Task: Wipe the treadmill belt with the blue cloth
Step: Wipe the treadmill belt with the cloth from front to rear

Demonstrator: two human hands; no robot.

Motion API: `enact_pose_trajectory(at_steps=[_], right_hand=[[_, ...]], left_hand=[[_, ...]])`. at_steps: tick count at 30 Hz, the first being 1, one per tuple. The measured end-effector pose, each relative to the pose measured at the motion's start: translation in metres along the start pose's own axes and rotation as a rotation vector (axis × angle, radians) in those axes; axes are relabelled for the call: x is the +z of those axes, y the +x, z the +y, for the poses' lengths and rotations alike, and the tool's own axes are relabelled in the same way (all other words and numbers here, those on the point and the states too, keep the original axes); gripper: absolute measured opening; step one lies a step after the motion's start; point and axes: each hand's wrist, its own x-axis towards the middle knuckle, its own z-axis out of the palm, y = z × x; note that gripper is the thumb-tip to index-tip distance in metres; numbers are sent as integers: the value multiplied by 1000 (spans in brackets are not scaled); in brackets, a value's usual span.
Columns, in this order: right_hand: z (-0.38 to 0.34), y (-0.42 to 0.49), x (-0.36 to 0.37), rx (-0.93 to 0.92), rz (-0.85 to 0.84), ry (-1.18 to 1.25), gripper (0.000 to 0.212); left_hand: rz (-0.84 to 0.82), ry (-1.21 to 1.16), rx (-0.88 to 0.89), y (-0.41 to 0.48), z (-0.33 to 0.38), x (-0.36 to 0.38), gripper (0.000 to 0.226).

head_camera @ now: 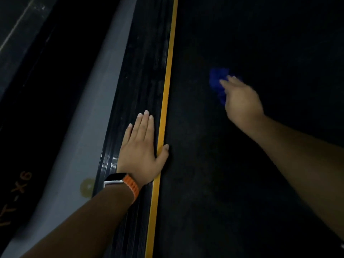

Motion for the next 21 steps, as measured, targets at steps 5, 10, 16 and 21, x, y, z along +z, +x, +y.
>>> enact_pose_trajectory(at_steps=[5,10,16,21], right_hand=[[-82,-82,30,-334,-60,43,51],[-80,-27,5,-490,-225,-63,72],[-115,37,31,-196,-79,44,54],[-103,-57,17,-489,-183,35,61]], left_hand=[[-6,7,19,-2,-1,-1,87],[-31,8,16,0,0,-3,89],[-4,-3,17,2,-3,-2,88],[-9,-14,8,-1,-2,-1,86]])
